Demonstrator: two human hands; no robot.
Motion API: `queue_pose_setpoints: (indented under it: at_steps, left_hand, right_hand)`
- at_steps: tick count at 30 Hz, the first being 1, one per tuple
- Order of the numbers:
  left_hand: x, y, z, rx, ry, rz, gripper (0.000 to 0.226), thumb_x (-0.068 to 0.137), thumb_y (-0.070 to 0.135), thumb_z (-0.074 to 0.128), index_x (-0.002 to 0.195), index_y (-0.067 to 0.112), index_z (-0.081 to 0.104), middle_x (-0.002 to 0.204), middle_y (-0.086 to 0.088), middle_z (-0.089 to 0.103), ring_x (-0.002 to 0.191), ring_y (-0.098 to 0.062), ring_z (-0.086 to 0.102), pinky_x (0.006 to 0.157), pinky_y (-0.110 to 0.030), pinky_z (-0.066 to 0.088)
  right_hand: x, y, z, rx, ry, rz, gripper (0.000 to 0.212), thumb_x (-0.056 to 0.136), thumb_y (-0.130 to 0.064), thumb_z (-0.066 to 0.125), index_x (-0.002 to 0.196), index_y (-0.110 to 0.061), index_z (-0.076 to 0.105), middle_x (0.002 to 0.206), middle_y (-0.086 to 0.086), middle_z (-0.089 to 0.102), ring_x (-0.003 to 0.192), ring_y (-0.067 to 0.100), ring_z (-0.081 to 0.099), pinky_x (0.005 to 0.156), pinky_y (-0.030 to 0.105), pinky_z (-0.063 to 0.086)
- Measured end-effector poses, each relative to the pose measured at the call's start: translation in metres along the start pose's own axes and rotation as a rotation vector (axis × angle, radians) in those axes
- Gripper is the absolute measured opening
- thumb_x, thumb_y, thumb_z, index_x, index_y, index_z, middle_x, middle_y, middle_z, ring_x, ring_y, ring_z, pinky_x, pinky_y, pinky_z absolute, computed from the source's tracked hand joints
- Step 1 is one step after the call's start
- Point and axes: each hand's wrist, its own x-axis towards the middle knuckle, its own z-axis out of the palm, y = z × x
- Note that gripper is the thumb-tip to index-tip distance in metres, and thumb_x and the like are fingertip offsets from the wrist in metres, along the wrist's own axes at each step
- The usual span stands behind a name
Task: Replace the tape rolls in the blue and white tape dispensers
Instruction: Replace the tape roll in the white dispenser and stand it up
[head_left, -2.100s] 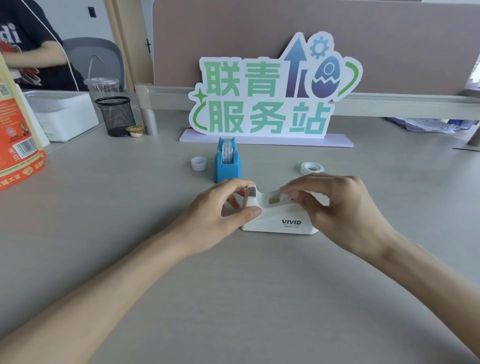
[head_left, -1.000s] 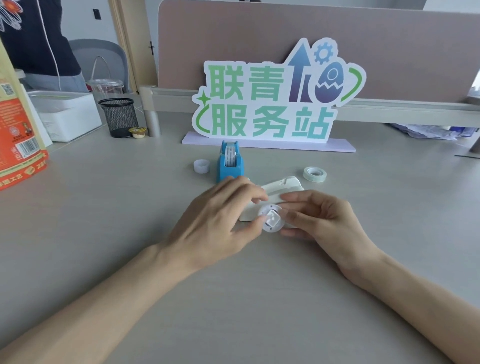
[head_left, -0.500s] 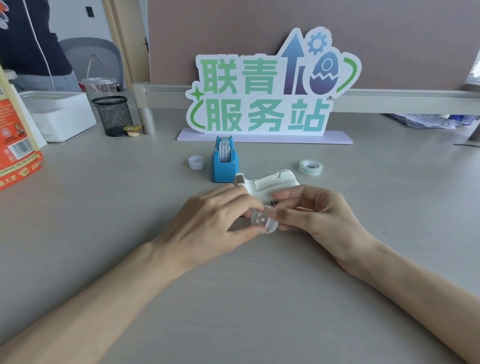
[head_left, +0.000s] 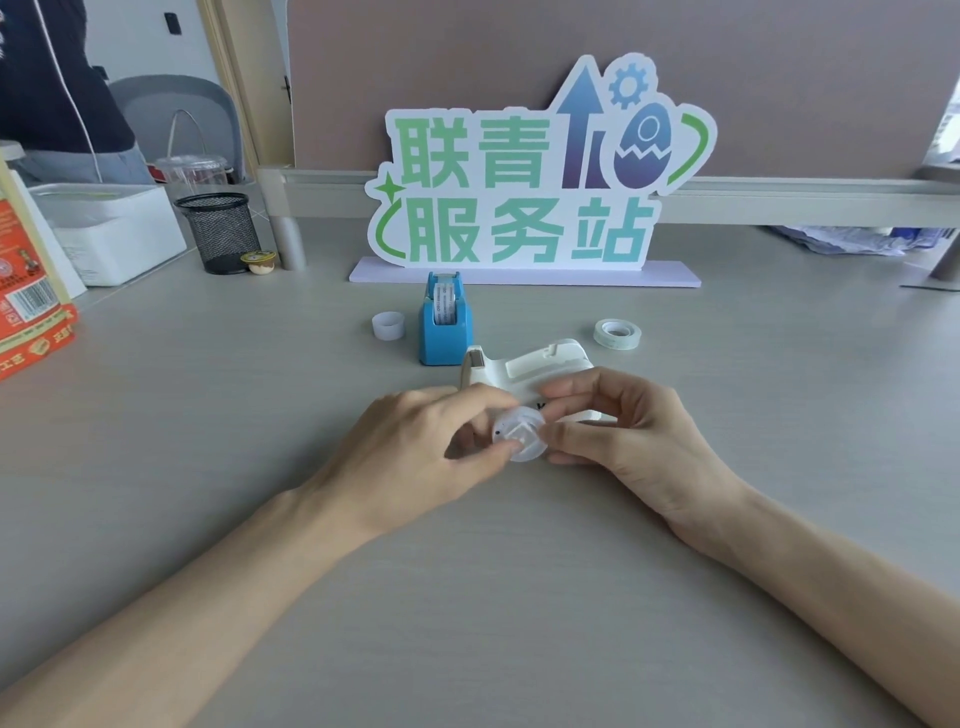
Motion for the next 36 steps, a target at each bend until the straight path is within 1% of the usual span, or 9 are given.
queue_pose_setpoints:
  at_steps: [3, 8, 13, 17, 21, 26, 30, 33, 36]
  left_hand:
    - [0.001, -0.004, 0.001, -0.050, 0.002, -0.045, 0.021, 0.082, 0.045, 0.059, 0.094, 0.031, 0.068, 0.064, 0.009, 0.062, 0.053, -0.006, 0.044, 0.054, -0.029, 0.045]
    - [0.002, -0.003, 0.001, -0.118, -0.037, -0.057, 0.018, 0.082, 0.040, 0.062, 0.096, 0.030, 0.069, 0.066, 0.013, 0.064, 0.052, -0.002, 0.047, 0.052, -0.015, 0.036]
    - [0.001, -0.002, -0.002, -0.142, -0.056, -0.063, 0.029, 0.082, 0.051, 0.053, 0.102, 0.033, 0.065, 0.068, 0.014, 0.062, 0.058, -0.009, 0.051, 0.058, -0.026, 0.046]
    - [-0.001, -0.001, -0.003, 0.035, -0.030, 0.001, 0.032, 0.089, 0.041, 0.039, 0.106, 0.034, 0.065, 0.068, 0.010, 0.058, 0.062, -0.012, 0.050, 0.060, -0.031, 0.048]
    - [0.000, 0.000, -0.001, 0.152, 0.009, 0.097, 0.024, 0.088, 0.031, 0.048, 0.104, 0.031, 0.067, 0.070, 0.020, 0.048, 0.066, 0.000, 0.038, 0.054, -0.028, 0.049]
    - [-0.001, 0.000, 0.000, 0.149, -0.020, 0.092, 0.024, 0.086, 0.032, 0.050, 0.105, 0.033, 0.064, 0.076, 0.019, 0.057, 0.070, -0.002, 0.042, 0.056, -0.032, 0.052]
    - [0.000, 0.001, 0.000, 0.154, -0.038, 0.078, 0.021, 0.087, 0.032, 0.052, 0.105, 0.034, 0.062, 0.075, 0.020, 0.054, 0.070, -0.001, 0.040, 0.057, -0.031, 0.051]
    - [0.001, 0.001, 0.000, 0.153, -0.042, 0.065, 0.020, 0.087, 0.036, 0.050, 0.103, 0.035, 0.061, 0.073, 0.021, 0.050, 0.070, -0.002, 0.038, 0.056, -0.031, 0.050]
    - [0.000, 0.002, 0.000, 0.145, -0.050, 0.048, 0.021, 0.087, 0.040, 0.046, 0.102, 0.036, 0.060, 0.075, 0.018, 0.054, 0.071, -0.003, 0.039, 0.058, -0.033, 0.050]
  right_hand:
    - [-0.001, 0.001, 0.002, -0.052, -0.007, -0.014, 0.023, 0.077, -0.005, 0.078, 0.097, -0.011, 0.068, 0.084, 0.000, 0.074, 0.075, 0.021, 0.071, 0.079, 0.033, 0.061]
    - [-0.001, 0.001, 0.002, -0.027, 0.018, -0.023, 0.021, 0.079, -0.003, 0.076, 0.098, -0.008, 0.068, 0.088, 0.006, 0.074, 0.074, 0.022, 0.071, 0.075, 0.032, 0.062]
    - [0.000, -0.001, -0.002, -0.038, 0.043, -0.037, 0.013, 0.082, -0.001, 0.071, 0.093, -0.008, 0.070, 0.086, 0.009, 0.073, 0.072, 0.022, 0.069, 0.066, 0.028, 0.060]
    - [0.005, -0.002, -0.017, -0.332, 0.075, -0.169, 0.013, 0.083, -0.008, 0.068, 0.077, -0.018, 0.072, 0.077, -0.002, 0.072, 0.061, 0.009, 0.059, 0.059, 0.026, 0.048]
    - [0.008, 0.000, -0.029, -0.575, 0.055, -0.263, 0.015, 0.081, -0.006, 0.067, 0.074, -0.018, 0.073, 0.069, -0.012, 0.069, 0.051, -0.001, 0.050, 0.053, 0.009, 0.037]
    - [0.009, 0.002, -0.033, -0.768, 0.071, -0.397, 0.014, 0.080, -0.005, 0.065, 0.073, -0.015, 0.072, 0.064, -0.011, 0.067, 0.057, -0.001, 0.055, 0.053, 0.006, 0.035]
    - [0.021, 0.004, -0.043, -0.721, 0.310, -0.398, 0.014, 0.084, -0.008, 0.062, 0.071, -0.011, 0.068, 0.068, -0.005, 0.064, 0.049, -0.005, 0.052, 0.049, 0.007, 0.035]
    - [0.045, 0.017, -0.057, -0.864, 0.425, -0.387, 0.018, 0.087, -0.017, 0.059, 0.101, -0.017, 0.070, 0.096, -0.003, 0.069, 0.083, 0.003, 0.064, 0.069, 0.020, 0.047]
    - [0.063, 0.025, -0.064, -1.134, 0.190, -0.114, 0.056, 0.094, -0.031, 0.048, 0.147, -0.024, 0.034, 0.156, 0.000, 0.035, 0.139, 0.030, 0.034, 0.108, 0.042, 0.034]
